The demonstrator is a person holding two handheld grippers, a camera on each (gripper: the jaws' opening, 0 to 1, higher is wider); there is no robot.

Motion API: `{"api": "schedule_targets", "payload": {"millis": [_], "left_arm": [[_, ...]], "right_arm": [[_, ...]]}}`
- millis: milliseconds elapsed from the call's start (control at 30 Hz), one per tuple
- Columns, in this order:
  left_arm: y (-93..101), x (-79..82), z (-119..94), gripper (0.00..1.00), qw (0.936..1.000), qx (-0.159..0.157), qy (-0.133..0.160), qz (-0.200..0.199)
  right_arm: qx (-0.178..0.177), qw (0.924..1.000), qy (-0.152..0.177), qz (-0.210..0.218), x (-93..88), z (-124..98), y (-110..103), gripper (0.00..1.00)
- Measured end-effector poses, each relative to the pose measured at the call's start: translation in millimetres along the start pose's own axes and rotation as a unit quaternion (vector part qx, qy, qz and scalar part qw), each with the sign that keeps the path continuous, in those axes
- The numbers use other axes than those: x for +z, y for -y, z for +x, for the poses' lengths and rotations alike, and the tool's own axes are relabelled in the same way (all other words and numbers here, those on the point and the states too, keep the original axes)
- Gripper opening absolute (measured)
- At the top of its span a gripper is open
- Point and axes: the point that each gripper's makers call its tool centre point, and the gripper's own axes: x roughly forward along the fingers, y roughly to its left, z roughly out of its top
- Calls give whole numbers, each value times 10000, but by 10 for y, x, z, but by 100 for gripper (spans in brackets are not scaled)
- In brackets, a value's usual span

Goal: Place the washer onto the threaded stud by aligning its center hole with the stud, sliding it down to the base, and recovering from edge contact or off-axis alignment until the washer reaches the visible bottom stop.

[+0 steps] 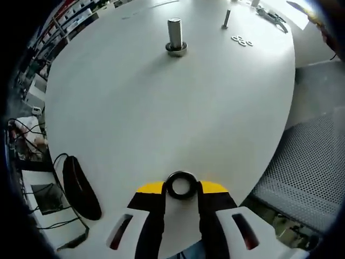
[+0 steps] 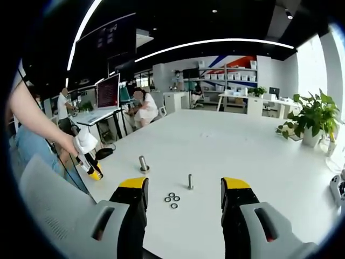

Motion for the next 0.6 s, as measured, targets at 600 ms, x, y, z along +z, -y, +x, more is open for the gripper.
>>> {"api": "schedule_targets", "payload": {"millis": [600], "left_arm": [[-14, 52, 7, 21, 9992, 22, 344, -223]], "right_arm": [[-15, 10000, 4, -15, 4, 4, 9, 57]]}}
